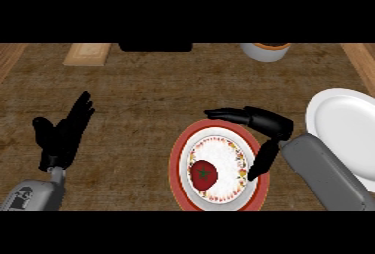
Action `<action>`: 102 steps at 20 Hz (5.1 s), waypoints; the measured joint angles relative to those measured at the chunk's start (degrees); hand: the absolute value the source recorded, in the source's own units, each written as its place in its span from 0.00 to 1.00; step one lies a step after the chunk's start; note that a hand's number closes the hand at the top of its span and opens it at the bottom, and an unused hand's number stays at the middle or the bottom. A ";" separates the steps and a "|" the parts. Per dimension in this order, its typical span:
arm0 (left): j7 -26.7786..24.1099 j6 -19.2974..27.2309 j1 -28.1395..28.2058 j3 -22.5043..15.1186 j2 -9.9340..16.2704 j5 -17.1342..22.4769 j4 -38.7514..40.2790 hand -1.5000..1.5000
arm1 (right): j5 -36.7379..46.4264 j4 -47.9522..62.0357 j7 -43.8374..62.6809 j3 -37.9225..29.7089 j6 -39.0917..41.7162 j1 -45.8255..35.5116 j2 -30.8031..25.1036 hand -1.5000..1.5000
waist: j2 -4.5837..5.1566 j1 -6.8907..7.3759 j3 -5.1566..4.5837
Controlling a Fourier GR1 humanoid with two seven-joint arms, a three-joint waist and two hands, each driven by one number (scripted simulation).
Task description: Pick the tomato from the plate and place it in the plate
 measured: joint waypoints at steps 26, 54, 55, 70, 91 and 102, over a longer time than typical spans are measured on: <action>2.31 -4.56 -1.50 5.76 -2.88 -4.46 -0.04 0.50 | 28.37 -8.98 16.74 5.56 4.54 2.59 8.23 0.00 | 0.04 -0.14 0.00; 1.52 -9.52 -0.54 10.99 -6.03 -8.12 0.78 0.50 | 45.40 -6.30 7.28 3.90 0.91 6.52 16.74 1.00 | -0.50 -0.23 -0.08; 1.67 -9.57 -0.64 11.22 -5.90 -8.24 1.03 0.50 | 45.64 -6.92 6.74 3.35 -0.31 7.05 16.26 1.00 | -0.42 -0.26 -0.08; 0.68 -8.21 1.43 11.44 -6.68 -9.03 0.64 0.50 | 58.22 -15.27 56.44 -24.66 -30.89 5.28 20.17 1.00 | -0.80 -2.68 -0.12; 1.95 -9.64 -0.77 11.97 -7.29 -9.97 0.57 0.50 | 54.11 -28.83 68.88 -43.75 -40.44 14.88 9.97 1.00 | 0.02 -0.46 0.01; 2.35 -9.62 -0.51 11.67 -8.67 -10.61 -0.34 0.50 | 38.14 -13.63 57.19 -53.15 -35.19 17.63 2.31 0.00 | 0.10 -0.29 0.06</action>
